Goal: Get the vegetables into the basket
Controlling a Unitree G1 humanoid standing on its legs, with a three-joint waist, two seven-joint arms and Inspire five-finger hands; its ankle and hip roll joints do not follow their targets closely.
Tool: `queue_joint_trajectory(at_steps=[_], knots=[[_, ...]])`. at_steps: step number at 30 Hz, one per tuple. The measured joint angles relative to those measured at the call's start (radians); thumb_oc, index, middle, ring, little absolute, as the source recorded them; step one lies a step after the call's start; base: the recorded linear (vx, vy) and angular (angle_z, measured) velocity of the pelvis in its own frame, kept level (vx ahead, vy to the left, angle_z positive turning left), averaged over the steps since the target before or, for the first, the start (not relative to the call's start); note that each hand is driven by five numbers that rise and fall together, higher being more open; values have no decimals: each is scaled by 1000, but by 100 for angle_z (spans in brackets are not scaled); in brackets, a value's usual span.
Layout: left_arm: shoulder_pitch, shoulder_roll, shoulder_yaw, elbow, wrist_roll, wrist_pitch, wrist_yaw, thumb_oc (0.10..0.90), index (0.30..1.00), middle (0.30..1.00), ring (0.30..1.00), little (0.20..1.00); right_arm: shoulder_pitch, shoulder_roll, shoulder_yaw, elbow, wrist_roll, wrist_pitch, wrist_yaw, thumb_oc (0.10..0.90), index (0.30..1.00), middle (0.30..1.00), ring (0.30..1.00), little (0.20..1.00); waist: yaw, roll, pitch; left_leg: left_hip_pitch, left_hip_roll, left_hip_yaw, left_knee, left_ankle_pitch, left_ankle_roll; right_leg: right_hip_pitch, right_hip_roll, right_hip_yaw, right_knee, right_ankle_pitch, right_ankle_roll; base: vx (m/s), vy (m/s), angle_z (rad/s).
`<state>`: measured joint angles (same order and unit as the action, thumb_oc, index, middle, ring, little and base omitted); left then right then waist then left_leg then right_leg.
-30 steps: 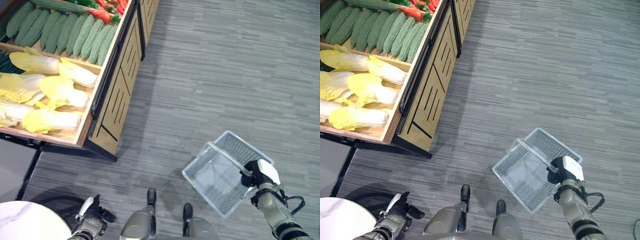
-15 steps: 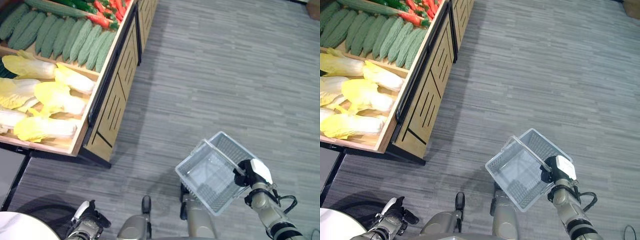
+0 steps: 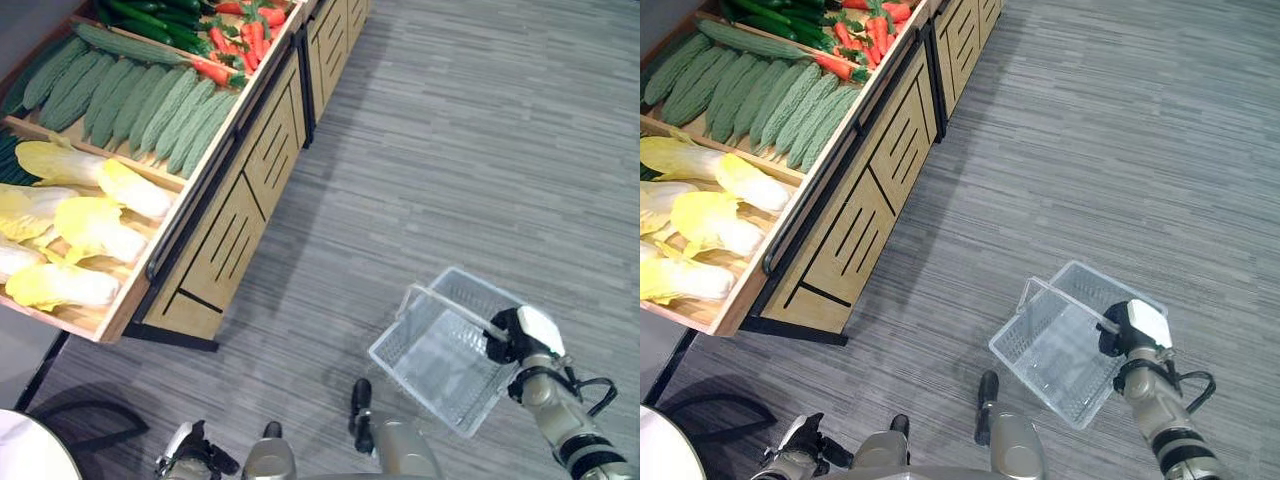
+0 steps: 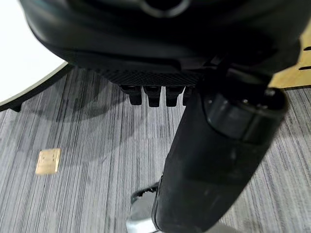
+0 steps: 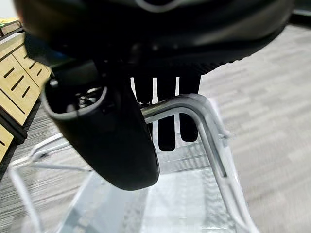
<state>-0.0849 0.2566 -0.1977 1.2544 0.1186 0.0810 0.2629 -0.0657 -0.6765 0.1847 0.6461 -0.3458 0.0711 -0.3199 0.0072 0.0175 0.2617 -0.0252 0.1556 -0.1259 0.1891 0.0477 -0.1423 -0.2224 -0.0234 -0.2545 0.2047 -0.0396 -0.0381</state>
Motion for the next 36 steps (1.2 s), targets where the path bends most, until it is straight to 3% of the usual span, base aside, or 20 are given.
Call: queue_joint_trajectory(at_steps=[1,3,4,7,9,11,13,17,18,23,24,25,26,27,31,32,34,36], knots=[[-8,-3,-2,0,0,0,0,900,1000,1000,1000,1000,6,-6,-9,1,0,1,0,400,300,300,300,300,0,0,0,-31,-1,9,50,8,-4,9,-1,-11,-7,-5,-9,101,-172,45],[-17,-9,-5,-10,0,0,0,900,1000,1000,1000,1000,37,-5,-27,-1,1,2,-16,400,300,300,300,300,0,-3,1,-96,15,104,146,39,-8,44,-4,-43,-45,-7,-21,58,-83,51],[-17,-11,-6,-22,0,-1,0,900,1000,1000,1000,1000,57,-4,-27,-1,1,3,-25,400,300,300,300,300,0,-7,1,-108,15,145,148,20,-22,65,-6,-63,-75,0,-30,104,-47,55],[-18,-13,-7,-29,0,-1,1,900,1000,1000,1000,1000,81,7,-26,-1,4,5,-26,400,300,300,300,300,3,-9,3,-142,-20,197,1,3,-8,92,6,-83,-133,6,-26,188,23,33],[-13,-13,-8,-25,1,2,1,900,1000,1000,1000,1000,81,26,-26,2,9,7,-29,400,300,300,300,300,10,-13,5,-162,-27,238,-155,17,-3,115,22,-83,-183,17,-2,230,95,7],[-3,-13,-7,-21,2,9,1,900,1000,1000,1000,1000,78,71,-46,4,31,7,-36,400,300,300,300,300,27,-12,4,-202,-17,263,-250,67,-1,135,45,-75,-211,21,12,172,75,-21],[13,-10,-5,-15,3,20,1,900,1000,1000,1000,1000,78,101,-42,3,50,3,-40,400,300,300,300,300,40,-4,-1,-248,1,271,-240,125,6,158,77,-63,-216,20,7,234,175,-46],[32,-10,-6,-2,6,23,0,900,1000,1000,1000,1000,79,101,-49,6,47,4,-41,400,300,300,300,300,33,-14,-3,-245,-23,273,-152,124,52,175,93,-23,-207,15,5,154,234,-34],[32,-10,-5,4,23,22,-1,900,1000,1000,1000,1000,81,101,-54,12,47,7,-41,400,300,300,300,300,27,-15,-7,-228,-48,278,-129,107,85,173,85,-18,-192,8,8,115,243,-15],[-11,-5,-6,0,41,13,0,900,1000,1000,1000,1000,82,102,-52,26,46,13,-39,400,300,300,300,300,21,-31,-4,-153,-96,322,-188,60,151,147,37,30,-99,-28,29,86,220,-24],[-15,0,-8,-6,42,9,1,900,1000,1000,1000,1000,84,103,-48,27,46,14,-39,400,300,300,300,300,18,-36,-8,-152,-110,324,-183,49,165,130,20,39,-60,-37,36,70,160,8],[-48,49,-9,-7,41,1,3,900,1000,1000,1000,1000,76,115,-19,49,37,14,-37,400,300,300,300,300,22,-68,-18,-156,-154,326,-172,11,193,72,-39,60,62,-78,67,121,260,17],[-56,77,-9,-7,41,2,9,900,1000,1000,1000,1000,74,133,-19,48,37,14,-37,400,300,300,300,300,25,-80,-18,-155,-167,322,-162,12,213,53,-65,67,109,-88,83,136,300,23],[-57,95,-4,-1,39,4,20,900,1000,1000,1000,1000,70,143,-14,54,36,15,-38,400,300,300,300,300,37,-91,-20,-159,-189,314,-149,-3,240,54,-108,86,142,-76,124,175,336,30],[-54,114,-31,3,38,10,21,900,1000,1000,1000,1000,53,153,26,63,26,13,-36,400,300,300,300,300,49,-96,-19,-115,-205,278,-201,4,264,-28,-126,111,315,-70,155,117,100,21],[-51,113,-31,4,37,14,21,900,1000,1000,1000,1000,47,154,27,60,26,11,-36,400,300,300,300,300,48,-96,-19,-103,-210,262,-214,9,267,-50,-125,140,308,-75,160,128,-19,47],[-60,109,-45,16,37,15,20,900,1000,1000,1000,1000,32,155,29,61,26,6,-36,400,300,300,300,300,38,-89,-13,-94,-210,207,-214,11,267,-117,-123,158,170,-58,165,224,-106,69],[-60,103,-41,19,37,13,21,900,1000,1000,1000,1000,27,157,38,59,26,-9,-37,400,300,300,300,300,40,-95,1,-61,-216,163,-209,-10,250,-154,-112,180,50,4,171,360,-225,72]])
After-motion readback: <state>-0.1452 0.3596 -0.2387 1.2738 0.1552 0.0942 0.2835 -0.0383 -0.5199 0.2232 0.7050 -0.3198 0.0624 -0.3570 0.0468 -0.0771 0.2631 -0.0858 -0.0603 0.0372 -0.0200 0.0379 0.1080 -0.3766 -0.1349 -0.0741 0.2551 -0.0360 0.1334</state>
